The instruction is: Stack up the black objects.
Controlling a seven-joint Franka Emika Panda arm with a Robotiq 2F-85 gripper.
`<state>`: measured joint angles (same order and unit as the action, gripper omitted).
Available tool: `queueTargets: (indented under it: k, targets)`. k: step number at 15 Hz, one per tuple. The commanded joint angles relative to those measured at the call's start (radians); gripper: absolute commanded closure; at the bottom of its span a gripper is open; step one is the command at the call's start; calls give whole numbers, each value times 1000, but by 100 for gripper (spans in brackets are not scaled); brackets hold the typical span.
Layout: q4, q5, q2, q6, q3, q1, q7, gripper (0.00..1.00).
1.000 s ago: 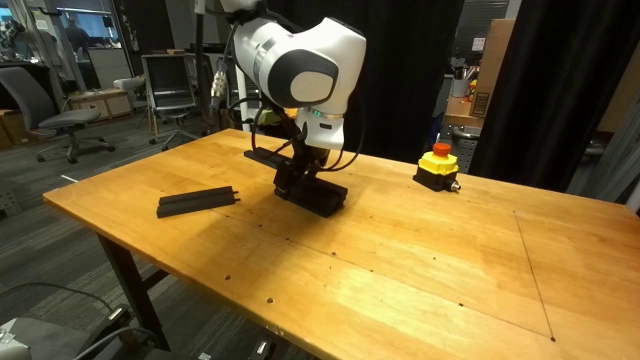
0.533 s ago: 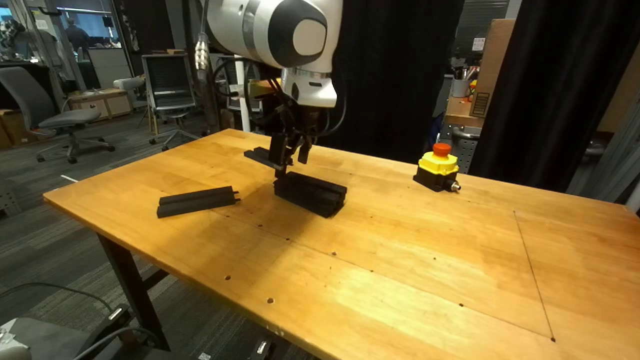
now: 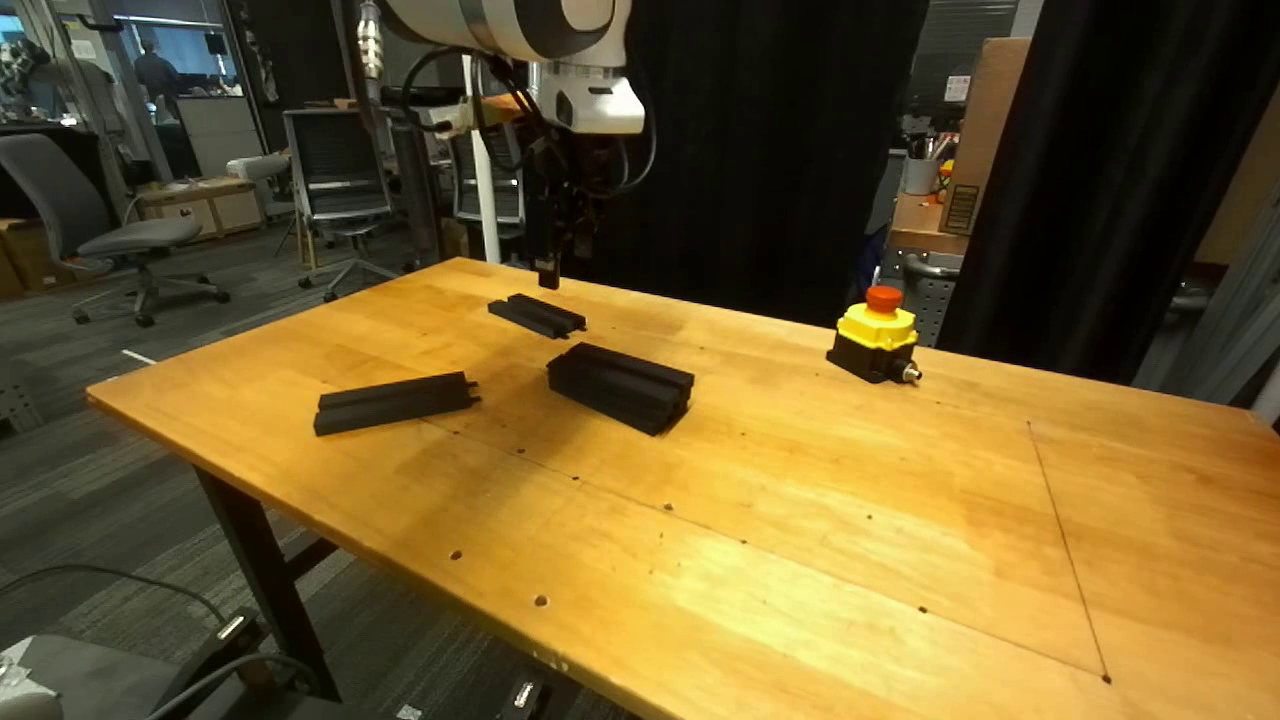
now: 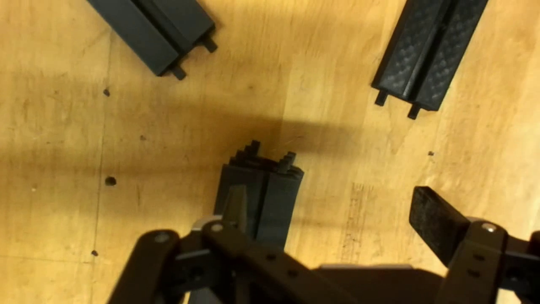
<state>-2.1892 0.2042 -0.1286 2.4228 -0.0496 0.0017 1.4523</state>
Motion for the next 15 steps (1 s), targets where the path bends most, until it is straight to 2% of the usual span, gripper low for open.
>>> queueTargets:
  k: [1,4,7,15]
  targets:
    - [148,65,-130,17,16,-6,-45,0]
    - [263,118,-237,-8,22,-7,-56,0]
    - [366,112,-331,-24,19,11,-16,0]
    - [603,84,-534,-66,15,112,194,0]
